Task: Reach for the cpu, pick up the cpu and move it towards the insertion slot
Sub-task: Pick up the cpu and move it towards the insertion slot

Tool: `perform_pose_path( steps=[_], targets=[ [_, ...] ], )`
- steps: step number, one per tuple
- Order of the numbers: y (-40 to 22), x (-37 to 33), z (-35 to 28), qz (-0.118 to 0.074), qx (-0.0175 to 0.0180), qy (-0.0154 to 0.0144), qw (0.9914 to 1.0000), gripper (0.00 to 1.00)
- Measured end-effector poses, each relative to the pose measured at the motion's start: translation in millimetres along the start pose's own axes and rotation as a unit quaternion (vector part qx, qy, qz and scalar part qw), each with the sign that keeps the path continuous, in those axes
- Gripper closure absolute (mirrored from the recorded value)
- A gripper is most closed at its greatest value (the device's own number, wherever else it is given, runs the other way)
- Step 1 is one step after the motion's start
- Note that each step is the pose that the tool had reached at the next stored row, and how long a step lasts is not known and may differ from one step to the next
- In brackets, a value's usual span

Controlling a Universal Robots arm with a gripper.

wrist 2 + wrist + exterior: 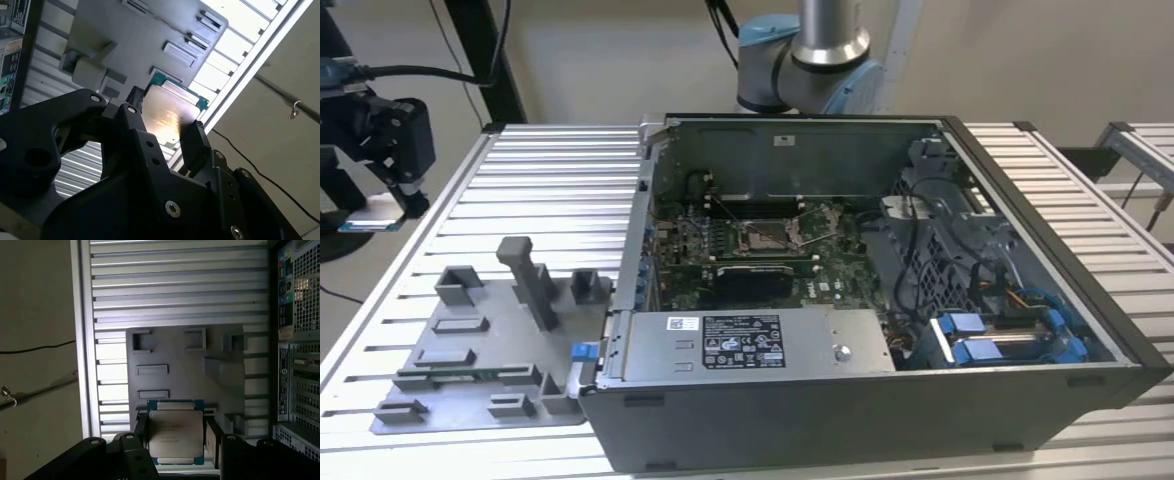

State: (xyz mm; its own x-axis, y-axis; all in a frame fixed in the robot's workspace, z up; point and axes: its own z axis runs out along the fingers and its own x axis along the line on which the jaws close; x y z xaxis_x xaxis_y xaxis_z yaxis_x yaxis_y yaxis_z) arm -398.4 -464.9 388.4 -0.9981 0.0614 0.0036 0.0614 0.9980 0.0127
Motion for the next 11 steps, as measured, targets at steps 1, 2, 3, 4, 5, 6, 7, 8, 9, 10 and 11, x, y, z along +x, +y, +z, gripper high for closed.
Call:
perform_pose_path(
  steps=[1, 2, 3, 4, 5, 6, 7, 8, 9, 10, 11],
  targets=[
    [0.1, -1.7, 0.0, 0.000, 0.0000, 0.0002, 1.00000, 1.00],
    [0.2, -3.5, 0.0, 0.000, 0.0000, 0.0003, 1.00000, 1.00],
    [0.4, -5.3, 0.0, 0.000, 0.0000, 0.0005, 1.00000, 1.00],
    [0.4, -7.0, 0.0, 0.000, 0.0001, 0.0007, 1.00000, 1.00],
    [0.6, -9.0, 0.0, 0.000, 0.0000, 0.0009, 1.00000, 1.00],
    [0.7, -10.8, 0.0, 0.000, 0.0000, 0.0011, 1.00000, 1.00],
    [0.8, -12.7, 0.0, 0.000, 0.0001, 0.0013, 1.00000, 1.00],
    [0.9, -14.6, -0.1, 0.000, 0.0001, 0.0016, 1.00000, 1.00],
    [1.0, -16.7, -0.1, 0.000, 0.0001, 0.0018, 1.00000, 1.00],
    [1.2, -18.7, 0.0, 0.000, 0.0001, 0.0021, 1.00000, 1.00],
    [1.3, -20.7, -0.1, 0.000, 0.0001, 0.0023, 1.00000, 1.00]
  ],
)
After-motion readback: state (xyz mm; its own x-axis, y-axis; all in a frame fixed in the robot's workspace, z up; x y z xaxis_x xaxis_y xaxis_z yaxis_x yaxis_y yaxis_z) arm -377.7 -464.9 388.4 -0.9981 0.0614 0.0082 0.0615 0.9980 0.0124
